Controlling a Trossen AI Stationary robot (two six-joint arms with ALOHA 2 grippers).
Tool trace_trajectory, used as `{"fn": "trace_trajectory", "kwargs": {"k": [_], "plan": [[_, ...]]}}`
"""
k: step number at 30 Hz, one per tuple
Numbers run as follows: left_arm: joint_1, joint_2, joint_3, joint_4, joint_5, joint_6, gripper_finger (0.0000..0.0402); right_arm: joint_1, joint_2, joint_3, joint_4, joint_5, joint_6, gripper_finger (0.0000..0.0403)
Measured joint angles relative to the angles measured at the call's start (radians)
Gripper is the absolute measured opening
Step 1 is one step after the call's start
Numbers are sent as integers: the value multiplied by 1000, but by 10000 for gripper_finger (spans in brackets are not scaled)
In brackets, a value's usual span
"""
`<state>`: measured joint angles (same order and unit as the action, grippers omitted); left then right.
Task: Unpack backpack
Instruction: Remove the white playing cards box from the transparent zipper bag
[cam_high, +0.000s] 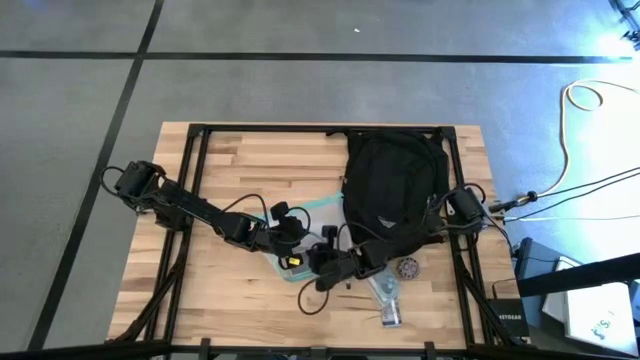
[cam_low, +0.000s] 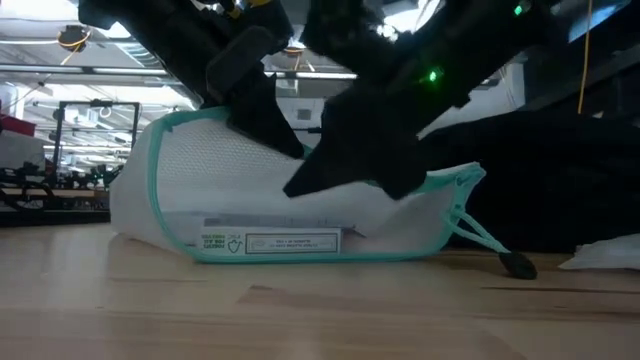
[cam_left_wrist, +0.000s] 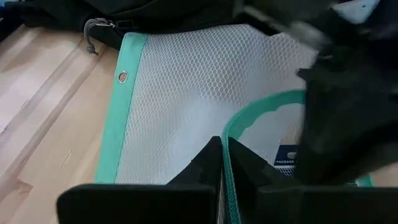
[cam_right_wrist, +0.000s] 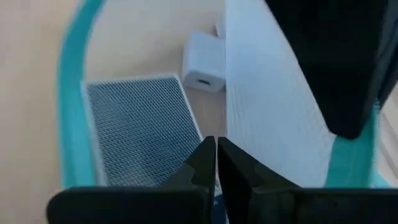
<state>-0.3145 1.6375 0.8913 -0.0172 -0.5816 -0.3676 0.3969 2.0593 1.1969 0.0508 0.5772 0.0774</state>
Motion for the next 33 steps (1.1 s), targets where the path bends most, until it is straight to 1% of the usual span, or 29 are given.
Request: {"fn": "trace_trajectory", "kwargs": {"k": [5, 9, 12, 15, 19, 24, 27, 30, 33], "plan": [[1, 0, 0, 3, 0, 0, 0, -12, 15, 1, 20, -1, -112, 0], [1, 0, 0, 4, 0, 0, 0, -24, 34, 2, 86, -70, -188, 0], [1, 0, 0, 4, 0, 0, 0, -26, 64, 25, 113, -53, -241, 0], [0, -1, 0, 2, 6, 5, 0, -36, 113, 79, 87, -28, -286, 0], [-1, -4, 0, -24, 13, 7, 0, -48, 160, 136, 63, -6, -318, 0], [-1, -4, 0, -23, 15, -1, 0, -48, 164, 151, 47, 13, -305, 0], [-1, -3, 0, -21, 19, 4, 0, -48, 162, 154, 24, 7, -287, 0], [0, -3, 0, -22, 18, 0, 0, -48, 160, 156, 6, -21, -273, 0], [0, -3, 0, -15, 19, -2, 0, -39, 152, 156, 6, -104, -270, 0]]}}
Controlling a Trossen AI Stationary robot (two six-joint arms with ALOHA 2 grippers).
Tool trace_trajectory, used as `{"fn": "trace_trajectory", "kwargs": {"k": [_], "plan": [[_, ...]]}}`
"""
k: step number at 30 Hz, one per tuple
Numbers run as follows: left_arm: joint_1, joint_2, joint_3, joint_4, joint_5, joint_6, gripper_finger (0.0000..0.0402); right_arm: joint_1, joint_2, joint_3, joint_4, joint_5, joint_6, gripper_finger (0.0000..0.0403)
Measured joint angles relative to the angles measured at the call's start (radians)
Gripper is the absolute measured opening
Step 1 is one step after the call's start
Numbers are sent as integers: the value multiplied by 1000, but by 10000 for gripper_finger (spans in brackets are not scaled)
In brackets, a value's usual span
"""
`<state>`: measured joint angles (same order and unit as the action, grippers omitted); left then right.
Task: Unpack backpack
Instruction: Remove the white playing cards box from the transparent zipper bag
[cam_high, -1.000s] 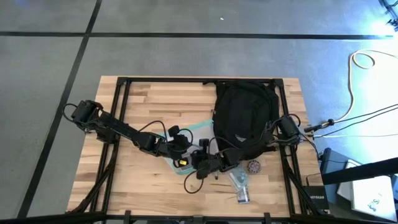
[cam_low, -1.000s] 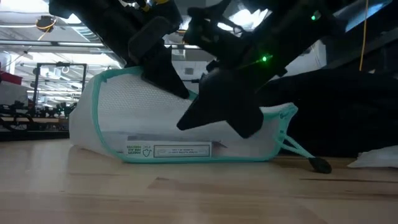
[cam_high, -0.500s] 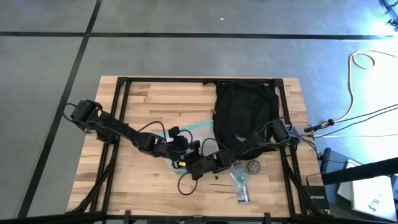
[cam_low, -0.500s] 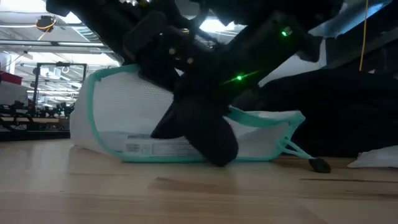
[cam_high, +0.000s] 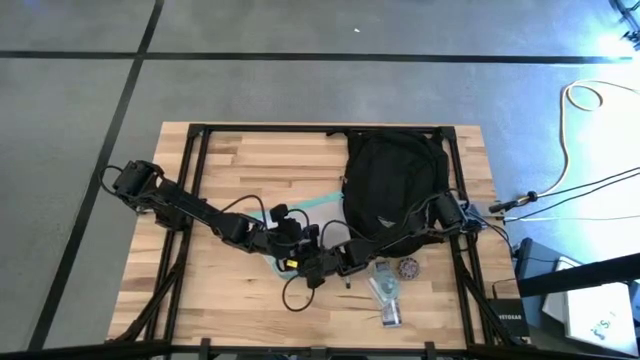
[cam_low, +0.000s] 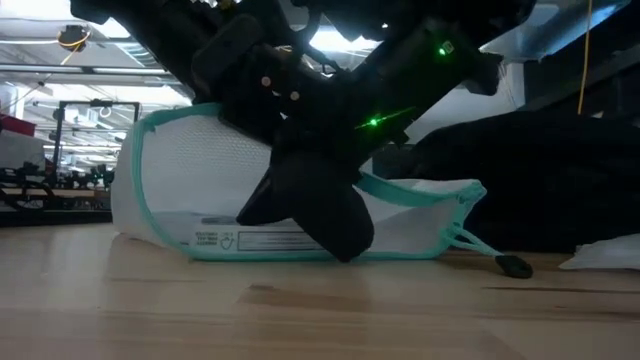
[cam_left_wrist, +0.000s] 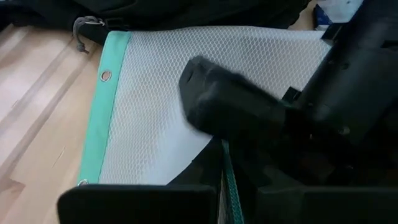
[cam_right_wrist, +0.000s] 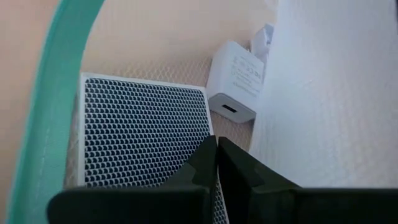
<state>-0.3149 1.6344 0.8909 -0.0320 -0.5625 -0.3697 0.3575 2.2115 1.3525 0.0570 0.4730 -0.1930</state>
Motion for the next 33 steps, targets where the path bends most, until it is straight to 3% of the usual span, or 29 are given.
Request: {"fn": "trace_trajectory", "kwargs": {"k": [5, 11, 21, 26, 30, 33], "plan": [[-2, 2, 1, 13, 15, -12, 0, 33, -18, 0, -22, -57, 47, 0], [0, 6, -1, 9, -5, 14, 0, 55, -46, 3, -84, -231, 138, 0], [2, 5, -2, 12, -14, 14, 0, 79, -115, -2, -141, -275, 143, 0], [1, 5, -2, 11, -10, 14, 0, 77, -146, -2, -181, -268, 232, 2], [1, 5, -2, 12, -6, 14, 0, 76, -146, -2, -211, -260, 264, 37], [1, 5, -2, 12, -3, 14, 0, 75, -147, -2, -228, -212, 279, 95]]}}
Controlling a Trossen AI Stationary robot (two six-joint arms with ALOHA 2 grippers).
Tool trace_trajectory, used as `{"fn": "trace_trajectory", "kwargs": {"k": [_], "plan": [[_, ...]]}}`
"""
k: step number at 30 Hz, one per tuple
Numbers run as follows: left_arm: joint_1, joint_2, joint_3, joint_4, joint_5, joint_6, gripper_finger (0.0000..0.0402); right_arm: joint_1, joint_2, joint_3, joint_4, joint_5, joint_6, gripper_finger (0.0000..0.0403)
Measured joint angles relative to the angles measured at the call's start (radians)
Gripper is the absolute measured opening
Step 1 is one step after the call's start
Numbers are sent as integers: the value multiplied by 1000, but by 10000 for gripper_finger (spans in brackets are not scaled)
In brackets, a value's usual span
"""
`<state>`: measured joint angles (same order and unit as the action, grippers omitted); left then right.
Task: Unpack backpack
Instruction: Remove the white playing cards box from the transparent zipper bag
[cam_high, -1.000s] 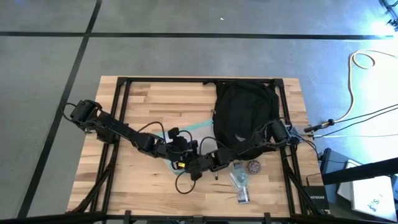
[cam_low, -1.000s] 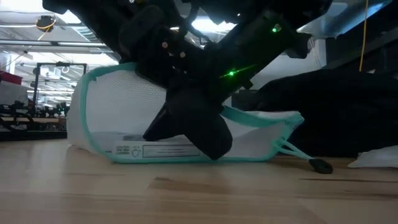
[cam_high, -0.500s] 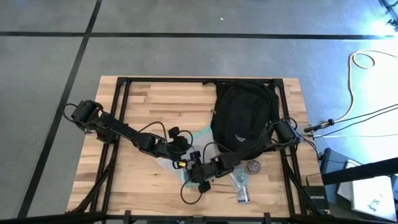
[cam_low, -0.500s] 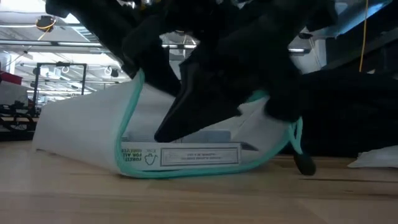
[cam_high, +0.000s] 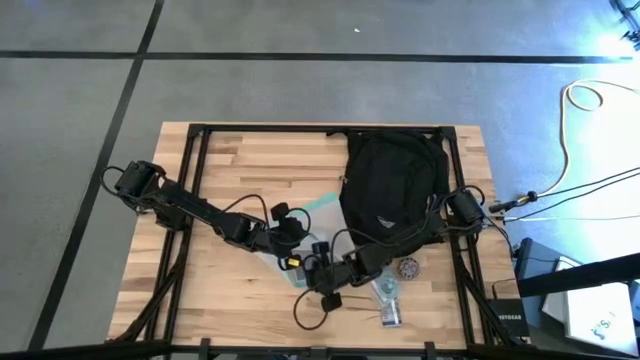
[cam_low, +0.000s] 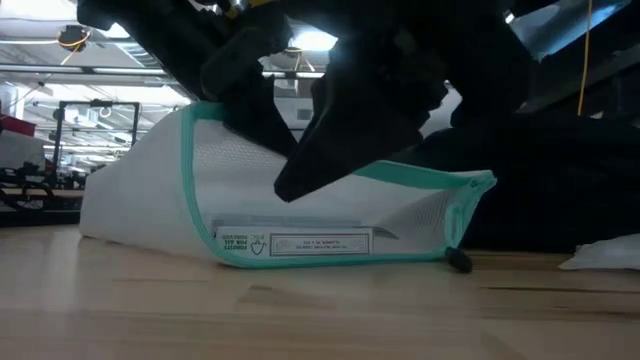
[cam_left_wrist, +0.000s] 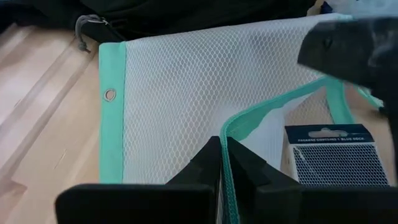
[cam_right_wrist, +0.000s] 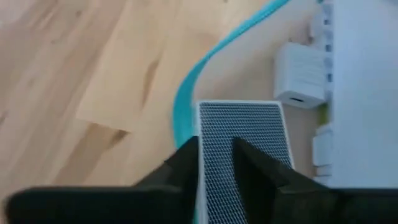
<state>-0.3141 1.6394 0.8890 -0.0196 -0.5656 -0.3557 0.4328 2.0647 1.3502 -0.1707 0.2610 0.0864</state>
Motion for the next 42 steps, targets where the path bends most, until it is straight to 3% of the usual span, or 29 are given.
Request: {"fn": "trace_trajectory", "kwargs": {"k": [5, 9, 13, 19, 30, 42], "plan": [[0, -1, 0, 0, 1, 0, 0, -19, -1, 0, 9, 35, -9, 230], [0, -1, 0, -4, 0, 5, 0, -55, 12, 0, -3, -40, 38, 334], [0, -1, -1, -10, -3, 17, 0, -81, 18, 0, -3, -92, 57, 393], [2, -1, -1, -25, -9, 13, 0, -101, 18, 0, -26, -126, 37, 380], [2, -3, 2, -15, -8, -8, 0, -108, 56, -3, -50, -157, 43, 392], [2, -3, 1, -17, -5, -5, 0, -108, 58, -3, -51, -223, 40, 337]]}}
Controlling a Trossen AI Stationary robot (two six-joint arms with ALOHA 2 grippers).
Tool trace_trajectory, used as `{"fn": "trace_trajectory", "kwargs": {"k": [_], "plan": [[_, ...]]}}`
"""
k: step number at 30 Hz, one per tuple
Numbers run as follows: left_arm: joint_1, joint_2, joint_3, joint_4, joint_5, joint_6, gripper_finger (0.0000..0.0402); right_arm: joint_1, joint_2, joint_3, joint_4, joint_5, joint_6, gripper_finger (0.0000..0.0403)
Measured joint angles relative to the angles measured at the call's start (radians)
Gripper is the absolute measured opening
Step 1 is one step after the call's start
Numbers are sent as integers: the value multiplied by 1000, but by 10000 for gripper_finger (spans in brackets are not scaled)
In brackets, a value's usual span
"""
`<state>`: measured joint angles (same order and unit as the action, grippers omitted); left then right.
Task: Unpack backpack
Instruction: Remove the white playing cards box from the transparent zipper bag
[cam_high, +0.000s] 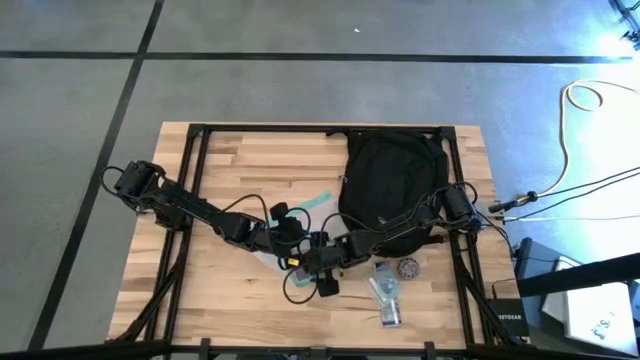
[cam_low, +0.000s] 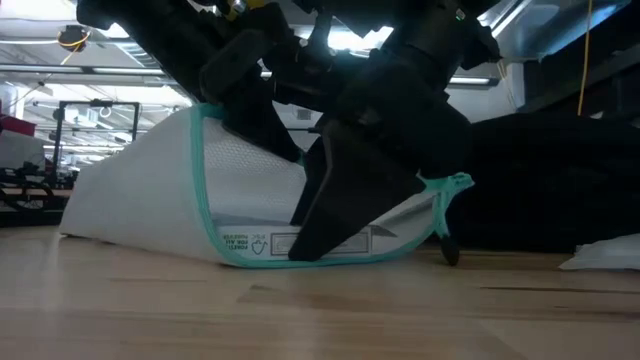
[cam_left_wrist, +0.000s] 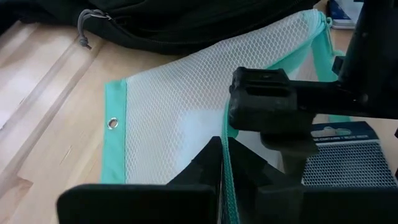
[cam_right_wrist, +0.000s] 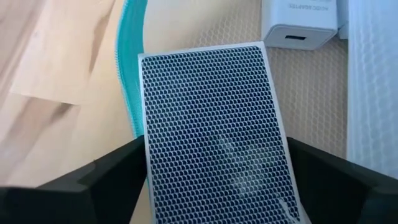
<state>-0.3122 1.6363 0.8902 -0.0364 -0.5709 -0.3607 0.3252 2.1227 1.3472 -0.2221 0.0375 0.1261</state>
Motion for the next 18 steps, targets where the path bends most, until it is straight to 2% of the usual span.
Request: {"fn": "trace_trajectory", "kwargs": {"k": [7, 18], "plan": [[0, 0, 0, -4, -1, 0, 0, 1, 0, 0, -2, -5, 0, 313], [0, 0, 0, -3, -5, 0, 0, 9, -41, -6, -45, -14, 7, 309]]}}
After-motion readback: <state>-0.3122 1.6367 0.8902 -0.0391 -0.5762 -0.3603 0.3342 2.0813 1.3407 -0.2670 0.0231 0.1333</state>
